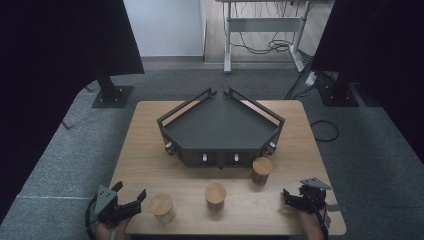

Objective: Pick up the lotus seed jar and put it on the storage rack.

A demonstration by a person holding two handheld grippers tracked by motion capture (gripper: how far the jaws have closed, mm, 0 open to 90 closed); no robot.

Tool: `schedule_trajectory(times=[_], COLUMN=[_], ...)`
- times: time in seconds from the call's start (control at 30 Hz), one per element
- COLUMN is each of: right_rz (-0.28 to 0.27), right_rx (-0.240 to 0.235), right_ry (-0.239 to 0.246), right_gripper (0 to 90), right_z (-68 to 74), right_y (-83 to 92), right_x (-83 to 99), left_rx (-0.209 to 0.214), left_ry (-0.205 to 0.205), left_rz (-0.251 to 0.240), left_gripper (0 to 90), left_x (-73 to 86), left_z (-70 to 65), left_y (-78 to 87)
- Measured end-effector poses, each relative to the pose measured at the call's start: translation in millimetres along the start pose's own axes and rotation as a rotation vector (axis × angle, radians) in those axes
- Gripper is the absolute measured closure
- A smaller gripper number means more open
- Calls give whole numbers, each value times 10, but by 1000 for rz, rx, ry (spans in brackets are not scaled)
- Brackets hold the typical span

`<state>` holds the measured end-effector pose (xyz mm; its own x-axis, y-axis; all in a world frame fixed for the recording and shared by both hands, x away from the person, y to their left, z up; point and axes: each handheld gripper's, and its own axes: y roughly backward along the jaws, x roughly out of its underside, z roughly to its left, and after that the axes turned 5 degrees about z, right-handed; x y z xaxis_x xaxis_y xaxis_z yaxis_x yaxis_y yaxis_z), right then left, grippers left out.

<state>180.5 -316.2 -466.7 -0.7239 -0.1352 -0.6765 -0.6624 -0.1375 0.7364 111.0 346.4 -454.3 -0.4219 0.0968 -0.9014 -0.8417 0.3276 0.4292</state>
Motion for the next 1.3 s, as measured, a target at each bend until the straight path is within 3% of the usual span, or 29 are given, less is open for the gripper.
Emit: schedule_trajectory(times=[1.3], right_rz=[0], right_rx=[0], right_ry=[1], right_gripper=[64], right_z=[0], right_y=[0], right_x=[0], left_rx=[69], left_ry=[-51], left_rz=[-30], left_gripper=[59], left_x=[55], left_z=[-189], left_y=[98])
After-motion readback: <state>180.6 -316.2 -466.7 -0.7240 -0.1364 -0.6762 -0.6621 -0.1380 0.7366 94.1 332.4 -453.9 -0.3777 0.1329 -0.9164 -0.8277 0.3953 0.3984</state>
